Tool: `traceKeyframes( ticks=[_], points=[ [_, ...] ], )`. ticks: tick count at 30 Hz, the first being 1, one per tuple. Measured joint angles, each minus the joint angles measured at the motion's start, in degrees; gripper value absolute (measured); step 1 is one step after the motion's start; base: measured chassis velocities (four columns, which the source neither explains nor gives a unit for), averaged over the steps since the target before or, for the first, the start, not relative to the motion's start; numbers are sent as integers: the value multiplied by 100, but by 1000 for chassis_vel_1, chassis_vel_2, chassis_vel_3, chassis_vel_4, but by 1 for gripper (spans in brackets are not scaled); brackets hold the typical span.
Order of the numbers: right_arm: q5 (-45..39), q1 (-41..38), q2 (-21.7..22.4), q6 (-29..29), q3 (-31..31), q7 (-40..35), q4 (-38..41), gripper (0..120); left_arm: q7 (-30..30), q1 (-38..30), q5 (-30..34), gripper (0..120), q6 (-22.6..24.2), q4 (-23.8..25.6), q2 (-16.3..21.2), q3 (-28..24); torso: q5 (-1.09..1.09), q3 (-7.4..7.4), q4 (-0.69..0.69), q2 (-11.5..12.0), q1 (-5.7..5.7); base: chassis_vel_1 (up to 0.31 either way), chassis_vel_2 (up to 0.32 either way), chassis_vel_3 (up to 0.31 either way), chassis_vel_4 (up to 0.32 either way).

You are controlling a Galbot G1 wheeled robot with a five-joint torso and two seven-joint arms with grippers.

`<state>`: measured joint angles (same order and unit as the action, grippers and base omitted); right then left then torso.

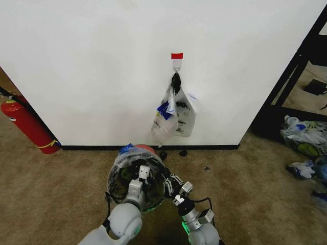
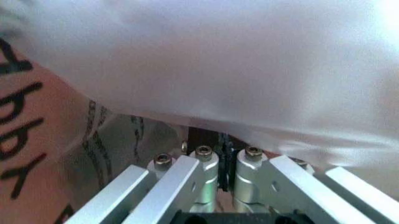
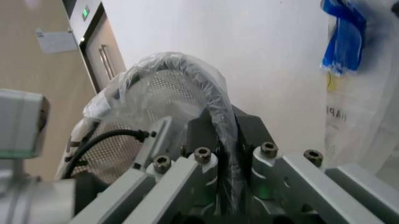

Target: Pick up the garbage bag from the wall and place it over the trash bin.

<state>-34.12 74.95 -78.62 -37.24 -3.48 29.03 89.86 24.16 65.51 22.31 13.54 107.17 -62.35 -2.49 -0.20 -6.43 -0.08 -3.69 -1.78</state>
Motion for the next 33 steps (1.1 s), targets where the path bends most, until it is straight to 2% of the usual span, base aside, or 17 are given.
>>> traceKeyframes(
  ticks=[5,11,18,22,26,27,30,32,33],
  points=[
    [-94,-40,-30,32,31,-6,1,1,-3,50,-3,0,-48,-49,6,17,0,0,0,0,0,0,0,0,0],
    [-222,-124,-50,63,-22,-237,-21,1,-81,395,-151,0,-83,275,66,-10,0,0,1,0,0,0,0,0,0],
    [-305,-190,-42,167,-60,-754,-180,1,-162,821,-404,0,-103,967,231,33,1,0,-1,0,0,0,0,0,0],
    [-393,-193,1,346,-56,-1304,-88,1,-226,1376,-764,0,-266,1584,408,317,0,0,0,0,0,0,0,0,0],
    [-596,-194,8,492,-69,-1841,32,1,-259,1772,-1076,0,-529,1903,409,611,1,0,2,0,0,0,0,0,0],
    [-664,-194,11,528,-75,-2005,64,1,-265,1877,-1158,1,-603,1983,408,680,0,0,1,0,0,0,0,0,0],
    [-1155,-204,47,693,-148,-2752,249,1,-145,2549,-1482,16,-876,2418,405,950,1,1,2,0,1,0,0,0,0],
    [-1322,-204,57,733,-161,-2905,333,1,11,2641,-1562,18,-872,2429,393,999,2,1,1,0,1,0,0,0,0],
    [-1482,-206,59,771,-171,-3048,416,1,181,2674,-1638,25,-847,2377,376,1048,1,1,2,0,0,0,0,0,0]
  ],
)
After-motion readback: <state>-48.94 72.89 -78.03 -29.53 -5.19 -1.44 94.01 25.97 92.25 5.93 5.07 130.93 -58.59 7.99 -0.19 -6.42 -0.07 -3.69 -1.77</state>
